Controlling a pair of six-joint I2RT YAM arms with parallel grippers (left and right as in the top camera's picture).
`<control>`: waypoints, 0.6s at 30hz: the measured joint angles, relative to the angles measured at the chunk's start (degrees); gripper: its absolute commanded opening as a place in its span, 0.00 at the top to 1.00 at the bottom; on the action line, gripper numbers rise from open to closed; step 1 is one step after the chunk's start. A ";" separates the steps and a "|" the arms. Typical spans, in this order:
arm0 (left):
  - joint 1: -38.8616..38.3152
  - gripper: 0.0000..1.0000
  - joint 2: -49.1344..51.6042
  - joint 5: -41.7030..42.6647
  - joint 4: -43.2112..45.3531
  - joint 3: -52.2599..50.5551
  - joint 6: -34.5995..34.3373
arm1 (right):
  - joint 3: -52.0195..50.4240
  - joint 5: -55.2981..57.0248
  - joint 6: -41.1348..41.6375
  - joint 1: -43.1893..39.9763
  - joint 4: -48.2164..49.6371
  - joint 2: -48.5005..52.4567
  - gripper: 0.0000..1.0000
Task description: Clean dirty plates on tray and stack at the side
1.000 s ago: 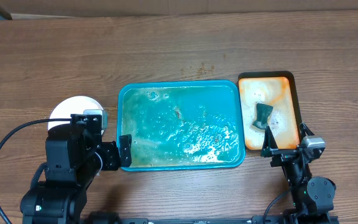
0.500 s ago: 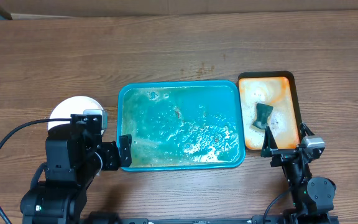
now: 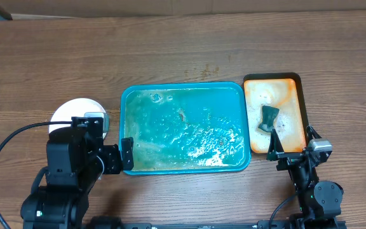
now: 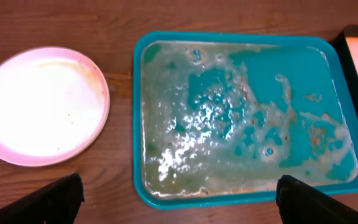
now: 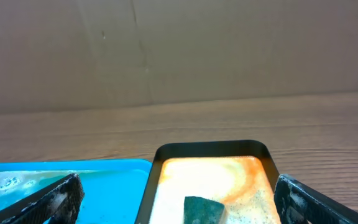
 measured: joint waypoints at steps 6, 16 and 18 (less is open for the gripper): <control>0.00 0.00 -8.41 -1.36 6.45 -6.95 0.04 | 0.00 0.00 -0.02 -0.02 0.00 0.00 0.00; 1.05 0.00 -29.00 -0.83 27.74 -34.91 -0.11 | 0.00 0.00 -0.02 0.00 0.02 0.00 0.00; 1.20 0.00 -32.09 -0.63 32.13 -38.75 -0.26 | 0.00 0.00 -0.02 -0.02 0.02 0.00 0.00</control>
